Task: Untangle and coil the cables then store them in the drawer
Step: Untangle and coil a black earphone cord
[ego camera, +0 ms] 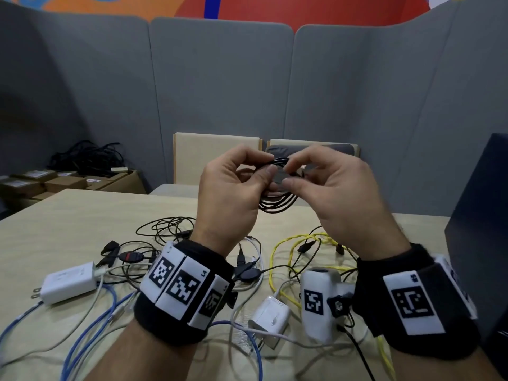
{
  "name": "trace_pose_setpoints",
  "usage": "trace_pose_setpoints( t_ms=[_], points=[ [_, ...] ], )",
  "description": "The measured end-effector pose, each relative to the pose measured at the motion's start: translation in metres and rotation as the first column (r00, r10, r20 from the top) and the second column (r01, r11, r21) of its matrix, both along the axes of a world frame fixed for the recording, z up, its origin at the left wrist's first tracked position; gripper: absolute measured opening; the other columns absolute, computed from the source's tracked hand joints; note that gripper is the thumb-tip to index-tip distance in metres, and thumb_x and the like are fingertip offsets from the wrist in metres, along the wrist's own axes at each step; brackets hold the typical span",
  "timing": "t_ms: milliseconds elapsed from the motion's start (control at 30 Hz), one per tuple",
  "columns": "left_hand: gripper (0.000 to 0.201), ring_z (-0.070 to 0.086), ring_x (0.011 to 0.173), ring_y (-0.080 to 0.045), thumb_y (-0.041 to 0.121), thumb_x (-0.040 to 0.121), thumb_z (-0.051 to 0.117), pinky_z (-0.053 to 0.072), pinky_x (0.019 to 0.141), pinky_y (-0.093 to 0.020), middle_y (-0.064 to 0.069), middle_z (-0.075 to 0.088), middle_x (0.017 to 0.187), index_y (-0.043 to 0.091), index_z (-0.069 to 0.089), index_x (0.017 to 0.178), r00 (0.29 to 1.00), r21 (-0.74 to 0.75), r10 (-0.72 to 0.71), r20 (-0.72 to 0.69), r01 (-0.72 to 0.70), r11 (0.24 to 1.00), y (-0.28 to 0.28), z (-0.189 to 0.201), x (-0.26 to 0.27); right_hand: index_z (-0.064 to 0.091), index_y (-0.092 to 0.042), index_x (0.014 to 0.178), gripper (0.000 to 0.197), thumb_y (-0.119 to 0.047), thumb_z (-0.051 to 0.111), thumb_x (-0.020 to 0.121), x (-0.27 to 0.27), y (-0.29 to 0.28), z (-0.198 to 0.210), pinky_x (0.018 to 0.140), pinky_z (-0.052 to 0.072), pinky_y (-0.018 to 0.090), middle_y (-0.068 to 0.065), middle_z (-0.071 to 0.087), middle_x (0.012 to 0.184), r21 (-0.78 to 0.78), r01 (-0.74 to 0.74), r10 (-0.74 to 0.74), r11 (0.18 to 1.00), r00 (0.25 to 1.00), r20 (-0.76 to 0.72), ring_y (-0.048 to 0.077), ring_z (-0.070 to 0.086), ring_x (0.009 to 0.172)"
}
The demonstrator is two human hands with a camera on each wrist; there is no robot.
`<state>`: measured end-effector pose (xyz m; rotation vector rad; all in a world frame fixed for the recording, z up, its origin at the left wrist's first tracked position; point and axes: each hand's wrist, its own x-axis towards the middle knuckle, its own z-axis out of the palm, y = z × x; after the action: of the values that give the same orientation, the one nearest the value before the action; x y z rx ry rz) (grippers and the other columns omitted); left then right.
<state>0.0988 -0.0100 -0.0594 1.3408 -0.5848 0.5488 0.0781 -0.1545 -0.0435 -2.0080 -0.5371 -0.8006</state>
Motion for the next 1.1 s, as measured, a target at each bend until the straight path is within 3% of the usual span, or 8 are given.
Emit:
trace_pose_setpoints(
  t_ms=[167,300,467,567,667,767,933,1100],
  points=[
    [0.018,0.064,0.058,-0.011,-0.006,0.086,0.064,0.056,0.059,-0.025,0.002,0.064,0.070,0.012,0.064,0.085,0.999,0.009,0.043,-0.009,-0.043,0.999,0.002,-0.001,0.003,0.068,-0.021,0.086,0.007,-0.020,0.075,0.084,0.002,0.000,0.000,0.067,0.047,0.017,-0.007,0.061,0.084,-0.125,0.200,-0.175,0.972,0.967,0.186,0.005,0.058,0.074],
    [0.022,0.063,0.061,-0.010,-0.005,0.087,0.064,0.057,0.062,-0.027,0.001,0.065,0.076,0.016,0.064,0.088,0.997,0.062,0.080,0.012,-0.081,0.995,0.003,-0.002,0.005,0.065,-0.019,0.082,0.009,-0.015,0.067,0.091,0.001,-0.006,0.003,0.066,0.052,0.029,-0.006,0.066,0.071,-0.131,0.207,-0.193,0.970,0.975,0.107,0.009,0.062,0.066],
    [0.024,0.063,0.064,-0.011,-0.007,0.088,0.062,0.059,0.067,-0.034,0.001,0.065,0.075,0.017,0.064,0.087,0.996,0.104,0.088,0.036,-0.091,0.990,0.006,0.000,0.005,0.057,-0.015,0.081,0.021,0.000,0.053,0.096,-0.006,-0.022,0.011,0.071,0.061,0.046,0.003,0.071,0.075,0.177,-0.057,0.090,0.983,0.979,-0.183,0.023,0.071,0.067],
    [0.025,0.061,0.062,-0.010,-0.009,0.088,0.060,0.058,0.068,-0.035,0.003,0.064,0.073,0.016,0.065,0.087,0.998,0.106,0.063,0.010,-0.063,0.992,0.006,0.001,0.004,0.059,-0.018,0.080,0.022,0.001,0.059,0.092,-0.006,-0.026,0.010,0.075,0.059,0.050,0.001,0.069,0.074,0.055,-0.054,0.066,0.997,0.967,-0.246,0.024,0.071,0.072],
    [0.025,0.064,0.064,-0.012,-0.007,0.087,0.062,0.053,0.064,-0.023,0.004,0.067,0.072,0.017,0.068,0.085,1.000,0.183,0.003,-0.021,0.001,0.983,0.006,0.001,0.002,0.063,-0.021,0.079,0.010,-0.017,0.067,0.087,-0.009,-0.025,0.010,0.077,0.055,0.053,-0.001,0.069,0.074,-0.182,-0.037,-0.021,0.983,0.951,-0.307,0.026,0.066,0.073],
    [0.020,0.065,0.067,-0.015,-0.006,0.085,0.065,0.051,0.066,-0.022,-0.002,0.071,0.077,0.014,0.071,0.086,0.996,0.217,-0.073,-0.049,0.082,0.973,0.005,0.002,-0.003,0.063,-0.023,0.085,0.021,-0.042,0.068,0.079,-0.013,-0.022,0.012,0.079,0.054,0.049,-0.001,0.071,0.081,-0.183,-0.043,-0.018,0.982,0.949,-0.316,0.019,0.067,0.078],
    [0.021,0.053,0.062,-0.014,-0.003,0.081,0.066,0.046,0.059,-0.022,-0.003,0.068,0.075,0.011,0.070,0.096,0.970,0.103,-0.190,-0.151,0.207,0.973,0.003,0.004,-0.006,0.058,-0.023,0.089,0.015,-0.017,0.072,0.086,-0.008,-0.016,0.009,0.059,0.045,0.027,0.003,0.071,0.081,-0.045,-0.112,0.093,0.993,0.948,-0.303,0.009,0.061,0.061],
    [0.033,0.067,0.077,-0.020,-0.003,0.075,0.061,0.053,0.068,-0.024,-0.014,0.061,0.115,0.006,0.063,0.107,0.880,-0.170,-0.423,-0.215,0.393,0.904,0.009,0.005,-0.004,0.059,-0.014,0.089,0.012,-0.003,0.063,0.090,-0.009,-0.018,0.011,0.047,0.040,0.030,0.006,0.070,0.070,0.108,-0.119,0.145,0.987,0.950,-0.278,0.011,0.051,0.049]
  ],
)
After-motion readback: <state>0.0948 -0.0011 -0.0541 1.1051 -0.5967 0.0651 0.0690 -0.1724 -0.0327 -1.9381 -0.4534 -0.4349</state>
